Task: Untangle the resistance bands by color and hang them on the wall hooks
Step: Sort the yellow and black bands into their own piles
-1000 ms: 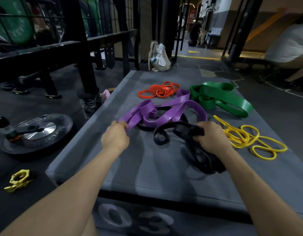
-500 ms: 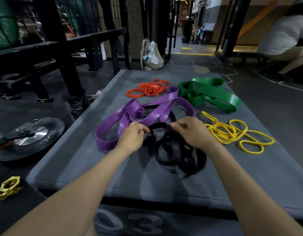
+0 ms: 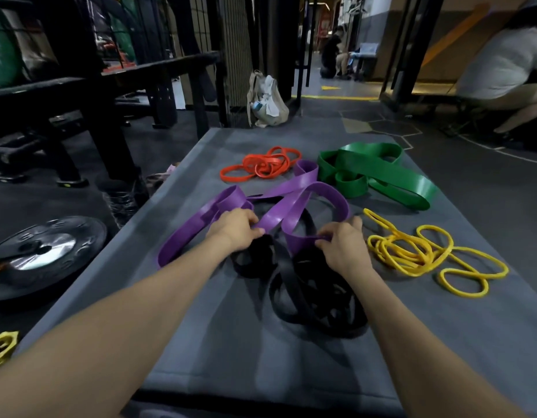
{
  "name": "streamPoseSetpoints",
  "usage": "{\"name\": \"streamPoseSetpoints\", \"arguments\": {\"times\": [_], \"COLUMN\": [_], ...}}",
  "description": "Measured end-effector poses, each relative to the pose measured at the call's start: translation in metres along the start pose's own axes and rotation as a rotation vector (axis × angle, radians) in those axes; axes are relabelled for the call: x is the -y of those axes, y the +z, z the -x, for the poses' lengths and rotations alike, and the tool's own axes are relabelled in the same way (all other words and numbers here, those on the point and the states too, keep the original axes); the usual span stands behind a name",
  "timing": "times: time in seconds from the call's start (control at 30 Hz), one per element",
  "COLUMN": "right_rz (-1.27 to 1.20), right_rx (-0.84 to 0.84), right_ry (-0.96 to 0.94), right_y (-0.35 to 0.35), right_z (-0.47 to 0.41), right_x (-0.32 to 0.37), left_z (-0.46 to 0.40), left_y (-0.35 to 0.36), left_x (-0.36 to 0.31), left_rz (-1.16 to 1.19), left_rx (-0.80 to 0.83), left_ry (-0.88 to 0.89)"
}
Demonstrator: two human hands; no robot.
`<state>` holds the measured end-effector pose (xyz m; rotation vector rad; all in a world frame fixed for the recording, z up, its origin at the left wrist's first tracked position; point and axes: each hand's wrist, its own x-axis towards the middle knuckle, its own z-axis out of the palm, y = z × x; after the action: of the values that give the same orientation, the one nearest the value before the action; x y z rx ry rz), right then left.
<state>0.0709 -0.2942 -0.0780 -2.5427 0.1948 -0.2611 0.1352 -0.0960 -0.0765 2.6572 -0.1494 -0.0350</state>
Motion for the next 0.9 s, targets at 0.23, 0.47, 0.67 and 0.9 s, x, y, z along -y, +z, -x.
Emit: {"name": "streamPoseSetpoints", "arguments": {"times": [0.23, 0.47, 0.67, 0.9], "right_rz": [-0.110, -0.093, -0.202, -0.092], "right_rx": [-0.175, -0.177, -0.189, 0.150], "right_ry": [-0.107, -0.354, -0.466, -0.471], "right_y": [-0.002, -0.009, 0.019, 0.063], "right_z": [-0.013, -0.041, -0.054, -0.044], "right_x": [0.020, 0.090, 0.135, 0.140], "left_z": [-0.016, -0.018, -0.010, 0.014], "left_y": [-0.033, -0.097, -0.098, -0.079], "left_x": [-0.003, 0.013, 0.062, 0.093], "left_rz": [0.706, 0.669, 0.635, 0.272], "left_rx": [-0.181, -0.492, -0.509, -0.221], "left_ry": [-0.071, 0.099, -0.047, -0.161]}}
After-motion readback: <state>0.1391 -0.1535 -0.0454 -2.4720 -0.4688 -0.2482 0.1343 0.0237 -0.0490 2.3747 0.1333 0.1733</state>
